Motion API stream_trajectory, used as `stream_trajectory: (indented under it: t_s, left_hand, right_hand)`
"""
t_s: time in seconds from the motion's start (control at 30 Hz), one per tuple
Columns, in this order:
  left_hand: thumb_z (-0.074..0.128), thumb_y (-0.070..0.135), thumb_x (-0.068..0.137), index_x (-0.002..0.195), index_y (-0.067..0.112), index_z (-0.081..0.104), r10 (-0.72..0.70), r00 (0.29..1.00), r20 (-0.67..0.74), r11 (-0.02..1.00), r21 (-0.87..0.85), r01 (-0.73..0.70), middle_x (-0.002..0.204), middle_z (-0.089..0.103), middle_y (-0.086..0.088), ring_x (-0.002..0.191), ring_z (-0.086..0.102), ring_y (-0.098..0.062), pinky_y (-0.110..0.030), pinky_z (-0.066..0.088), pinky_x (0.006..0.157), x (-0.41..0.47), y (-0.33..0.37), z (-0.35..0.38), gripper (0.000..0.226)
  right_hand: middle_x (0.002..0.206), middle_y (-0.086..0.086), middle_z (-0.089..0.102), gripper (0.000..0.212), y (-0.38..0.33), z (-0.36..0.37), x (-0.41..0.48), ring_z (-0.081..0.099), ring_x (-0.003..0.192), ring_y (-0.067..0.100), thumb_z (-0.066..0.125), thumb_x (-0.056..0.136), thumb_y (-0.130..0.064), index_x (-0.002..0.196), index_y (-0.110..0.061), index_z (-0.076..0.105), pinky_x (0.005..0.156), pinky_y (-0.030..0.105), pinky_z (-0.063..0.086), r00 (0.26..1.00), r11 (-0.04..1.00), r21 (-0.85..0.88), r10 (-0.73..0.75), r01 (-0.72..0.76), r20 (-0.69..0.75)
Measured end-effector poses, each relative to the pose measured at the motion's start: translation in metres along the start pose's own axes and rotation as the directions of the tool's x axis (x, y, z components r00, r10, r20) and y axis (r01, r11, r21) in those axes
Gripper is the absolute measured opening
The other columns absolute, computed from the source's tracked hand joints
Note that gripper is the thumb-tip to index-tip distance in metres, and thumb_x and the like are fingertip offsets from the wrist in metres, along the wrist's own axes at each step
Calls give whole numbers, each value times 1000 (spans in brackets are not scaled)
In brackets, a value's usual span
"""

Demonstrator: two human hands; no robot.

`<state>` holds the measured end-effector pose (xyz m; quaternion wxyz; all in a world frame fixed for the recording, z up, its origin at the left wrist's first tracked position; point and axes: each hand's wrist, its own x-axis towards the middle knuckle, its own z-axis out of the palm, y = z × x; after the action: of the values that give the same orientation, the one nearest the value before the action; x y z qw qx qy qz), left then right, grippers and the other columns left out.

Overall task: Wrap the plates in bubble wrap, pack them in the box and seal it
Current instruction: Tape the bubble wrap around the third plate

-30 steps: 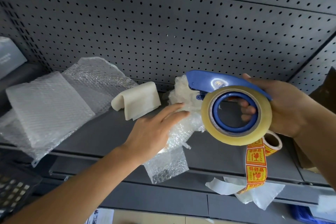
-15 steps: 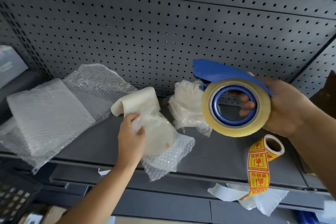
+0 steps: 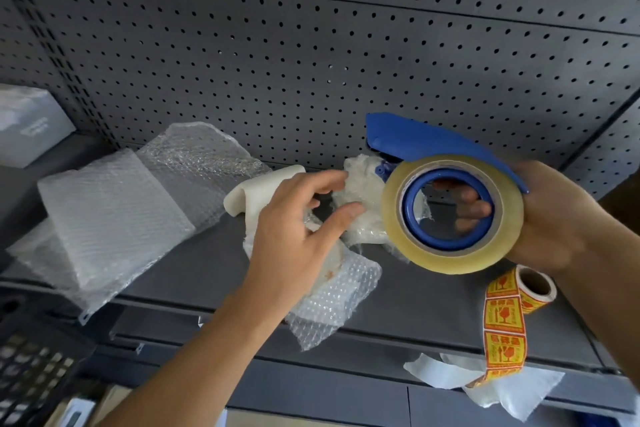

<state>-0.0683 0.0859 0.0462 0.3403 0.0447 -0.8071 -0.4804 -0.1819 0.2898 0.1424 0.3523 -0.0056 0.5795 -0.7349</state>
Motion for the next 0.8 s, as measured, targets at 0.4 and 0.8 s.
stream_trajectory:
  t_s: [0.4, 0.8]
  left_hand:
    - [72, 21, 93, 97, 9, 76, 226, 964, -138, 971, 112, -211, 90, 72, 7, 83, 67, -17, -24, 52, 76, 16, -4, 4, 14]
    - [69, 22, 97, 90, 8, 78, 458, 888, 44, 871, 175, -458, 72, 74, 5, 57, 66, -5, -16, 49, 53, 48, -8, -24, 17]
  right_hand:
    - [58, 3, 49, 57, 3, -4, -13, 43, 39, 9, 34, 103, -32, 72, -7, 74, 42, 23, 44, 993, 996, 7, 82, -83, 81]
    - [57, 4, 46, 26, 6, -3, -24, 41, 38, 10, 66, 64, -34, 72, -10, 74, 42, 25, 44, 985, 995, -34, 99, -95, 141]
